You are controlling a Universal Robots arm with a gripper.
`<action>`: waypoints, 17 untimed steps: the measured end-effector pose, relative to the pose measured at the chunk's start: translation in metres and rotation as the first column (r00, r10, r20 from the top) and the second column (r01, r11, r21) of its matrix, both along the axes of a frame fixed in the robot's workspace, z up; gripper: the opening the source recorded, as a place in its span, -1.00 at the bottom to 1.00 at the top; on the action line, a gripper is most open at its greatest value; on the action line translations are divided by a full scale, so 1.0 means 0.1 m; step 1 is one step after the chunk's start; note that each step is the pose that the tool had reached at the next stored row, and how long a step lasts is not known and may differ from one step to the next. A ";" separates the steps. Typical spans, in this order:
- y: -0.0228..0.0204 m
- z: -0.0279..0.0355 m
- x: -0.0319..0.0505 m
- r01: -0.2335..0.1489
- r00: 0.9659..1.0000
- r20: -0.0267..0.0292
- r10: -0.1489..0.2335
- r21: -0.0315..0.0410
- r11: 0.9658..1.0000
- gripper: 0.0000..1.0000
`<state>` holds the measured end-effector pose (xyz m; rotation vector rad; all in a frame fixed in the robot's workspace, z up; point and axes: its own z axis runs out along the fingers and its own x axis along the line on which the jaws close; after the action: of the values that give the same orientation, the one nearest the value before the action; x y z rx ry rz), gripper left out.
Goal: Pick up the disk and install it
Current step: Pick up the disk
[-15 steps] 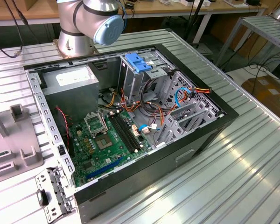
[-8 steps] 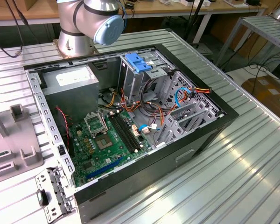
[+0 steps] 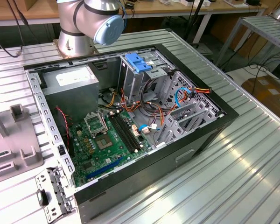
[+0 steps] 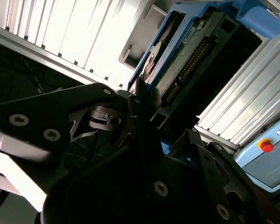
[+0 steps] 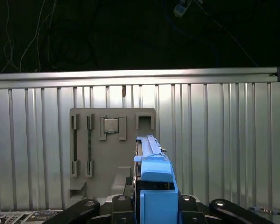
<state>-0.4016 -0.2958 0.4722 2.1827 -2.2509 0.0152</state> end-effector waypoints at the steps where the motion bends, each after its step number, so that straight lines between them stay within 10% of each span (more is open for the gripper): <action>1: 0.000 0.000 0.009 0.000 1.000 0.000 0.000 0.000 1.000 -0.27; 17: -0.002 0.000 0.229 0.000 1.000 0.000 0.000 0.000 1.000 -0.27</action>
<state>-0.3787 -0.2960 0.4723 2.1827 -2.2508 0.0152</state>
